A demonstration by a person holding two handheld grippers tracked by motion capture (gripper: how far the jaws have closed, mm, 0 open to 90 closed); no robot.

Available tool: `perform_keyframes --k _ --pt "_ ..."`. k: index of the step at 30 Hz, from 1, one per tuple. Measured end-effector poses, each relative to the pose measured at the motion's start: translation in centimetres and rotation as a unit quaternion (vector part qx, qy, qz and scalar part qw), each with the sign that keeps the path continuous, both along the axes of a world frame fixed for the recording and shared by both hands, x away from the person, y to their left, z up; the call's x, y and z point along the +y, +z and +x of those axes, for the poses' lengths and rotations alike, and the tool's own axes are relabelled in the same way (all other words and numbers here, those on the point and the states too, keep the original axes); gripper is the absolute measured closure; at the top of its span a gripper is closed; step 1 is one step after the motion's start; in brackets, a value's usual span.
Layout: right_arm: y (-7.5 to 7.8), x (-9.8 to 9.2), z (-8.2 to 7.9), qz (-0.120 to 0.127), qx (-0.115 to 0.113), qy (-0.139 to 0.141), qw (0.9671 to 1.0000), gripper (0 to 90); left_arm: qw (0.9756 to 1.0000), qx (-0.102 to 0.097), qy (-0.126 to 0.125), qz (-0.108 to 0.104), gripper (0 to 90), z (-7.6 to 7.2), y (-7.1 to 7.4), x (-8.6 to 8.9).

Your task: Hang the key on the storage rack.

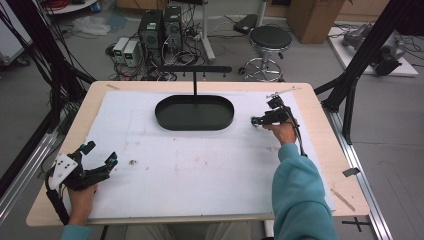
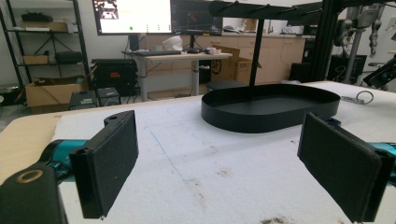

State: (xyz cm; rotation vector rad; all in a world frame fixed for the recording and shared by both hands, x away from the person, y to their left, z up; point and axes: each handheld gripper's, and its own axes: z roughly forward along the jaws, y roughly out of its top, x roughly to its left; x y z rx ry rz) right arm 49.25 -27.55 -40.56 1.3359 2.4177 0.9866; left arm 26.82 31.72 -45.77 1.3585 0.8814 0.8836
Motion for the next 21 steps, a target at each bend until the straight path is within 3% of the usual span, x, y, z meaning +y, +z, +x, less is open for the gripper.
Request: perform_keyframes --k 6,7,8,10,21 --pt "-0.64 0.17 0.25 -0.007 0.02 0.001 0.9998 41.1 1.0 0.0 0.0 0.001 12.8 0.0 0.0 0.02" --pt "-0.74 0.19 0.19 -0.006 0.032 -0.008 0.9994 47.2 1.0 0.0 0.0 0.0 12.7 0.0 0.0 0.0" --pt "-0.74 0.19 0.19 -0.006 0.032 -0.008 0.9994 47.2 1.0 0.0 0.0 0.0 12.7 0.0 0.0 0.0" --pt "-0.83 0.12 0.24 -0.008 0.035 -0.005 0.9993 56.1 1.0 0.0 0.0 0.0 12.8 -0.01 0.0 0.0" --pt "-1.1 0.08 0.31 -0.011 0.046 -0.013 0.9988 67.6 1.0 -0.002 0.0 0.0 12.7 -0.02 -0.01 0.01"
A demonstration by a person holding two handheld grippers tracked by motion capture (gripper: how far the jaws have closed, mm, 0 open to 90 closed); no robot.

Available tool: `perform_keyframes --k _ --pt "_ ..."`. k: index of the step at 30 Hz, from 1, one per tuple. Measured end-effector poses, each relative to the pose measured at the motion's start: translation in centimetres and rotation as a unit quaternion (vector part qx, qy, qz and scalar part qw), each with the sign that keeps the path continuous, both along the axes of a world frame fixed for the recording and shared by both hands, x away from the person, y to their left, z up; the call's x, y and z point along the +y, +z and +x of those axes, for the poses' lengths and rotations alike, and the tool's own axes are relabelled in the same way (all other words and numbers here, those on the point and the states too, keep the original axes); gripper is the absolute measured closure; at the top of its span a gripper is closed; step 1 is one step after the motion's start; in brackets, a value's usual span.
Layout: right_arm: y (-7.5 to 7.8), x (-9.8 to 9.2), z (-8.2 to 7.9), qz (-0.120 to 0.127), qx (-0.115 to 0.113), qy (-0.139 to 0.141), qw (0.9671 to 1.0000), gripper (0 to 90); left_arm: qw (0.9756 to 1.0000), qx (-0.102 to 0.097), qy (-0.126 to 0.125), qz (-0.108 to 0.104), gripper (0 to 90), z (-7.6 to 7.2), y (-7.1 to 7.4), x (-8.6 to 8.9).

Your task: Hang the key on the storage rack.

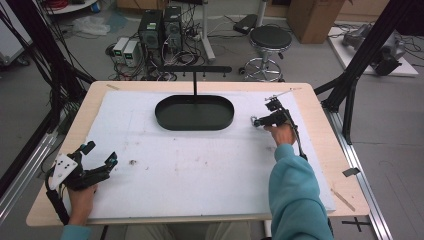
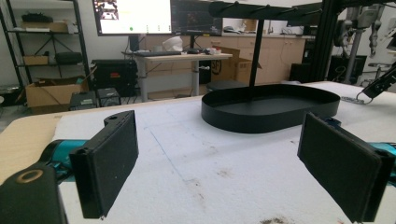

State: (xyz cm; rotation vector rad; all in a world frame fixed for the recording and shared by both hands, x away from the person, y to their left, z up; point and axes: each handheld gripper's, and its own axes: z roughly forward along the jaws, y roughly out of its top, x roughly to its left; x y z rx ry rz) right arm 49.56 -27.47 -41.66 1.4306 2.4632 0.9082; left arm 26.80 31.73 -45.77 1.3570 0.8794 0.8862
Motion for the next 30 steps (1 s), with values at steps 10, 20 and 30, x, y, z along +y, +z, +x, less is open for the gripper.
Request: perform_keyframes --k 10,20,30 --pt "-0.2 0.3 0.1 -0.018 0.0 0.009 0.9998 82.6 1.0 0.001 0.0 0.0 12.7 0.0 0.0 0.0" --pt "-0.1 0.6 -0.1 -0.03 -0.003 0.006 0.9995 89.1 1.0 0.0 0.0 0.0 12.7 0.0 0.0 0.0" --pt "0.8 0.2 -0.4 -0.021 -0.022 0.011 0.9995 89.5 1.0 0.0 0.001 0.0 12.8 0.0 0.0 0.0"
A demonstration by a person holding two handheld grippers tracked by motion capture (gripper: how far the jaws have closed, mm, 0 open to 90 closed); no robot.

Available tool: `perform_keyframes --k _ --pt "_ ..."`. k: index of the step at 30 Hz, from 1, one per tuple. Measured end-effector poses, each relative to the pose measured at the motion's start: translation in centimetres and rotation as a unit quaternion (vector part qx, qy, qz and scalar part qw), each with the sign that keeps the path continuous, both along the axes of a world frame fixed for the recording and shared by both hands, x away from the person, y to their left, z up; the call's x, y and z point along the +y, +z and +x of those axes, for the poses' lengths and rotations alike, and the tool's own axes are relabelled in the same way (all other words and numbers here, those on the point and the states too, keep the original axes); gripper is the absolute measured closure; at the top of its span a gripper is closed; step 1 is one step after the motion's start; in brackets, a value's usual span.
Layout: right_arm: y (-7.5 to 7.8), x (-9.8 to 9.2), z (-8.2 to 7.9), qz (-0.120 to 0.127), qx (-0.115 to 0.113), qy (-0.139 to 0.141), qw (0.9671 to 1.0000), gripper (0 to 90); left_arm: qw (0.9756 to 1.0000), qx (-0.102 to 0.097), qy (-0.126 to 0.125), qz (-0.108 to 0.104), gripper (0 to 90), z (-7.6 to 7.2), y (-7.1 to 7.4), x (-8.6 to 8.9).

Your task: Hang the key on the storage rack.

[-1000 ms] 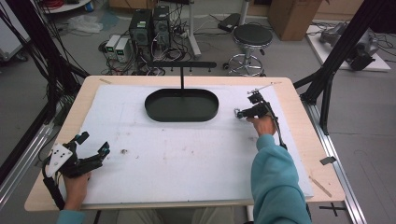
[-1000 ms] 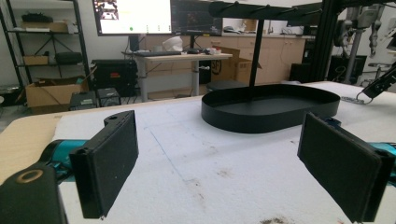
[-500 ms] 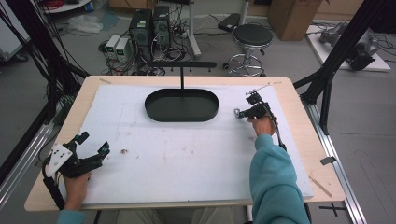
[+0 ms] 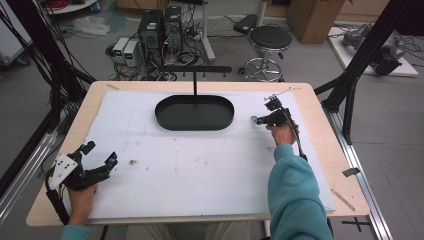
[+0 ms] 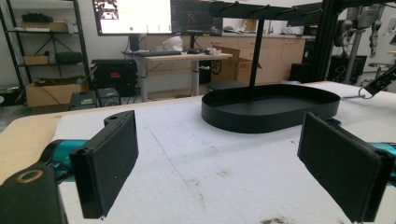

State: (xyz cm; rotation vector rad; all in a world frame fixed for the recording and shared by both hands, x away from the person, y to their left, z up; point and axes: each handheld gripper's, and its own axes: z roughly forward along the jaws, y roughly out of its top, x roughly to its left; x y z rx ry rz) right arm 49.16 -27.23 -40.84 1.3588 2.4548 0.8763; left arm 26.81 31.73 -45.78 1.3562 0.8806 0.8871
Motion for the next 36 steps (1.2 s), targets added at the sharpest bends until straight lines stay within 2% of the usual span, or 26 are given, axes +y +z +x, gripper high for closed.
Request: perform_keyframes --k 2,6,7,13,18,20,22,25,26,28,30,36 --pt "0.6 0.0 -0.2 0.017 -0.012 0.003 0.9998 89.5 1.0 0.0 0.0 0.0 12.8 0.0 0.0 0.0" --pt "1.5 0.1 -0.6 0.017 -0.035 0.009 0.9992 89.5 1.0 0.001 0.0 0.001 12.7 0.0 0.0 0.0" --pt "2.0 0.1 -0.7 0.026 -0.042 0.005 0.9988 89.5 1.0 0.001 0.0 0.0 12.7 0.0 0.0 0.0" --pt "2.8 0.0 -0.9 0.047 -0.05 0.007 0.9976 89.5 1.0 0.0 0.0 0.0 12.8 0.0 0.0 0.0" --pt "4.5 0.3 -1.0 0.078 -0.09 0.034 0.9923 89.5 1.0 0.0 -0.001 0.0 12.7 0.0 0.0 0.0" --pt "5.2 0.6 -0.9 0.073 -0.091 0.04 0.9923 89.5 1.0 0.0 0.0 0.001 12.7 0.0 0.0 0.0" --pt "6.2 1.3 -0.8 0.08 -0.099 0.053 0.9904 89.5 1.0 0.0 0.0 0.0 12.8 0.0 0.0 0.0" --pt "6.7 1.8 -0.7 0.079 -0.109 0.062 0.9889 89.5 1.0 0.0 -0.001 0.001 12.7 0.0 0.0 0.0" --pt "7.0 2.0 -0.6 0.083 -0.103 0.065 0.989 89.5 1.0 0.0 -0.001 0.0 12.8 0.0 0.0 0.0" --pt "7.5 2.5 -0.4 0.082 -0.111 0.074 0.9878 89.5 1.0 0.0 -0.001 0.0 12.8 0.0 0.0 0.0" --pt "8.3 3.1 -0.1 0.095 -0.117 0.087 0.9848 89.5 1.0 0.001 0.0 0.001 12.7 0.0 0.0 0.0" --pt "9.9 4.4 0.3 0.091 -0.122 0.115 0.9817 89.5 1.0 0.001 0.0 -0.001 12.8 0.0 0.0 0.0"
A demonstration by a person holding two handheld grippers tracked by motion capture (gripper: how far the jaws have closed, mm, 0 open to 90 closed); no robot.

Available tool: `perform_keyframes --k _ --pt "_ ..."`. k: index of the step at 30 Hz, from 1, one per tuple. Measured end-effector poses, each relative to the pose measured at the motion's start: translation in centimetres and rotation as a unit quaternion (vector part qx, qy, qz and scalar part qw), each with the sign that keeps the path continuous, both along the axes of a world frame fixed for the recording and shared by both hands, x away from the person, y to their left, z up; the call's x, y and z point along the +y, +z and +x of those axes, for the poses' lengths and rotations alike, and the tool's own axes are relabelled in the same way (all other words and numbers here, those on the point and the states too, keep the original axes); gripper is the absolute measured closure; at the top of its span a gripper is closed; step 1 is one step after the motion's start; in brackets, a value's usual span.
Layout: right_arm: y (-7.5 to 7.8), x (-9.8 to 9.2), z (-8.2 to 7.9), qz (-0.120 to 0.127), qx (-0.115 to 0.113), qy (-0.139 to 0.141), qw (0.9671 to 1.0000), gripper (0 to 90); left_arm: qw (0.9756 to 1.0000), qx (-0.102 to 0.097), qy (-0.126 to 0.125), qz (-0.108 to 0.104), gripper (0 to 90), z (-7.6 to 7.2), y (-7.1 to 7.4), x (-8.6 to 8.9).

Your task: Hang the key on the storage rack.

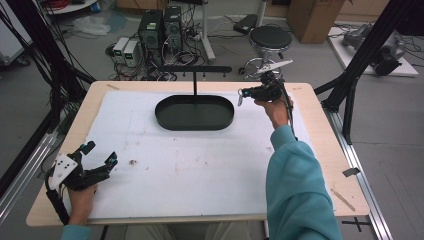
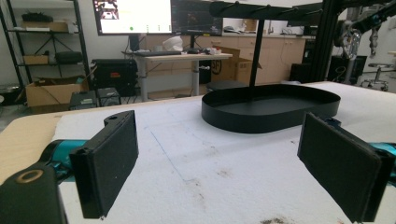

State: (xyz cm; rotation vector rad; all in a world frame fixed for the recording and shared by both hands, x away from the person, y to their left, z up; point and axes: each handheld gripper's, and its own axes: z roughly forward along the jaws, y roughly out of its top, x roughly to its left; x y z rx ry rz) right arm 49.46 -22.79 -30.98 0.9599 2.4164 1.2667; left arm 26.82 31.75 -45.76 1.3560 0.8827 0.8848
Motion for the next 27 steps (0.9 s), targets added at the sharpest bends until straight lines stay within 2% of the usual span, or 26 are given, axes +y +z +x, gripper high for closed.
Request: perform_keyframes --k 1,5,9,12,14,18,19,21,27 --pt "0.6 0.5 0.1 0.0 -0.011 0.01 0.9999 89.5 1.0 0.0 0.0 0.0 12.7 0.0 0.0 0.0" --pt "1.7 1.5 0.4 0.002 -0.019 0.025 0.9995 89.5 1.0 0.001 0.0 0.002 12.7 0.0 0.0 0.0" --pt "2.3 2.2 0.7 0.01 -0.019 0.04 0.999 89.5 1.0 -0.001 0.0 0.0 12.8 0.0 0.0 0.0" --pt "2.9 2.9 1.1 0.007 -0.013 0.05 0.9986 89.4 1.0 -0.001 0.0 -0.001 12.8 0.0 0.0 0.0" --pt "3.4 3.5 1.5 0.01 -0.023 0.06 0.9979 89.4 1.0 -0.001 0.0 -0.002 12.7 0.0 0.0 0.0" --pt "3.6 4.0 2.0 0.003 -0.018 0.062 0.9979 89.4 1.0 0.0 0.0 -0.003 12.7 0.0 0.0 0.0" --pt "3.9 4.3 2.3 -0.004 -0.027 0.064 0.9976 89.4 1.0 0.0 0.0 -0.003 12.7 0.0 0.0 0.0" --pt "4.0 4.6 2.5 -0.001 -0.026 0.064 0.9976 89.4 1.0 0.0 0.0 -0.003 12.7 0.0 0.0 0.0" --pt "3.7 4.7 3.1 -0.009 -0.02 0.057 0.9982 89.4 1.0 0.0 -0.001 -0.003 12.7 0.0 0.0 0.0"
